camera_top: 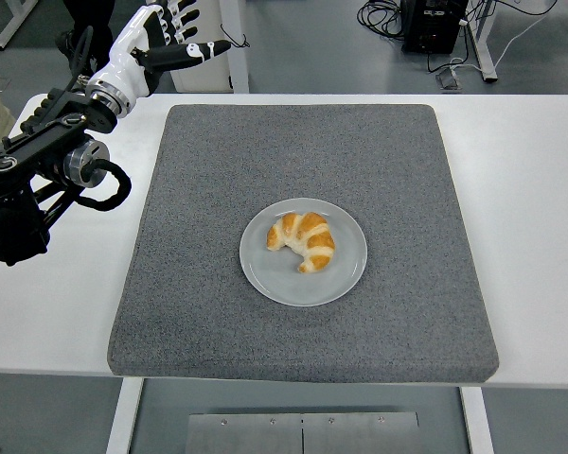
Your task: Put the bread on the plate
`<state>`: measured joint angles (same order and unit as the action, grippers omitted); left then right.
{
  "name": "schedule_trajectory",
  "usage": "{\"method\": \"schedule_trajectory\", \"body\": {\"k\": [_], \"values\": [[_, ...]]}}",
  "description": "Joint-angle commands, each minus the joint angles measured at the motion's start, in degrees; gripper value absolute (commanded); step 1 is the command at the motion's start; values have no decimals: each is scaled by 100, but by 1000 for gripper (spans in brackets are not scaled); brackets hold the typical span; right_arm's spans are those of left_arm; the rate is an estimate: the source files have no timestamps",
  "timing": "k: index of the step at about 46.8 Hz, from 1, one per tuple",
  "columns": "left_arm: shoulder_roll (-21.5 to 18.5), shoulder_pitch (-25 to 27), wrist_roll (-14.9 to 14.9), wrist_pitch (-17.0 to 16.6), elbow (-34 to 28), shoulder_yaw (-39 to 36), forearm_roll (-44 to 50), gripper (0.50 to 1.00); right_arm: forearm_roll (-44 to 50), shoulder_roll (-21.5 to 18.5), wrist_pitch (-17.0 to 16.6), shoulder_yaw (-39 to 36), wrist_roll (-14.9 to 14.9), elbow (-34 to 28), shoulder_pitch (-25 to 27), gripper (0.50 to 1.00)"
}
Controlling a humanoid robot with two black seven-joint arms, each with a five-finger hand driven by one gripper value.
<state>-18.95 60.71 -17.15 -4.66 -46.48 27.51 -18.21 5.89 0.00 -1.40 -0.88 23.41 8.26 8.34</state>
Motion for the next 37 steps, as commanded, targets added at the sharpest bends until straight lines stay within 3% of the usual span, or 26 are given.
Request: {"method": "schedule_trajectory", "body": {"k": [1, 12, 29, 37], "values": [[49, -156, -8, 27, 165, 210, 27, 975, 0, 0, 0, 0, -3, 0, 1, 1000], [427, -341, -60, 308, 947, 659, 159, 975, 0, 0, 0, 0, 6, 0, 1, 1000], [760, -350, -403, 1318, 2467, 756, 722, 975, 0, 0, 0, 0, 6, 0, 1, 1000], [1112, -385, -482, 1450, 2899, 747, 836, 977, 0, 0, 0, 0, -3, 0, 1, 1000]]}}
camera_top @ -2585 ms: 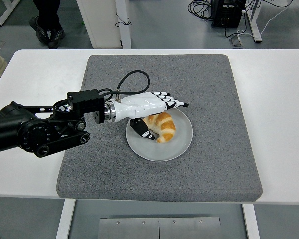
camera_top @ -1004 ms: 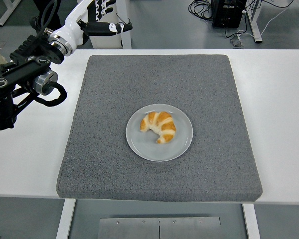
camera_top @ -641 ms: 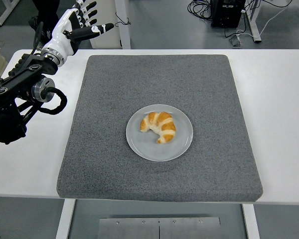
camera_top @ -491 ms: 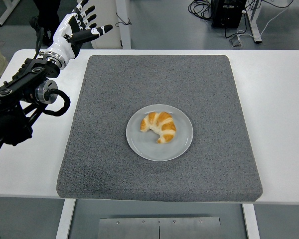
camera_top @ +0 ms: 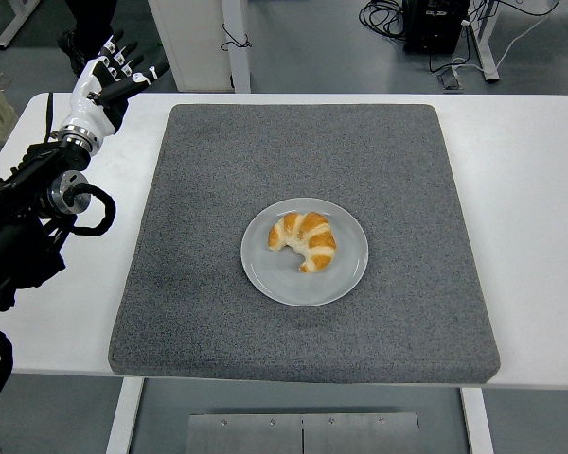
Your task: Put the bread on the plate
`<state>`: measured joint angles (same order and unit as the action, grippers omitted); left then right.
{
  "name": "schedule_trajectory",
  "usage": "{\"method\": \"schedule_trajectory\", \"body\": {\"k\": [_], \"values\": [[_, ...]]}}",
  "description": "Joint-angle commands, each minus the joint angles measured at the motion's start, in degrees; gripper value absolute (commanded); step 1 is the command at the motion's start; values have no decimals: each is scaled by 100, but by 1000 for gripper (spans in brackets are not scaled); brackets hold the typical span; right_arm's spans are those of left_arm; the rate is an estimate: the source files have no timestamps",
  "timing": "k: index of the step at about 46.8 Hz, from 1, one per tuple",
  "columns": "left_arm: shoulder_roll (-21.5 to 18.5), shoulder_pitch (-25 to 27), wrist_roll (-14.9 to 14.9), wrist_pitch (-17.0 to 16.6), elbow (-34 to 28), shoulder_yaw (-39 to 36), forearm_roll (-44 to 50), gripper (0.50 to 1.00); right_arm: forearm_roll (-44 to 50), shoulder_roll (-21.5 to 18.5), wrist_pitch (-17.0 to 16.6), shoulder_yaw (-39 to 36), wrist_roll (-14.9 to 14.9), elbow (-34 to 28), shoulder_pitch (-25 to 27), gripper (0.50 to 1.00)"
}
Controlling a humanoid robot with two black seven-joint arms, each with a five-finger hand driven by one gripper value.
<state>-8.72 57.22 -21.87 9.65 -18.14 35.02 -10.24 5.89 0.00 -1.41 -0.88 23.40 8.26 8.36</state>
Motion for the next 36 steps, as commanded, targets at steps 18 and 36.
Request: {"method": "schedule_trajectory", "body": {"k": [18, 36], "values": [[388, -89, -10, 2, 74, 13, 119, 977, 0, 0, -18, -9, 6, 62, -28, 1000], [353, -80, -10, 10, 162, 22, 127, 977, -18, 0, -17, -35, -2, 79, -19, 1000]]}}
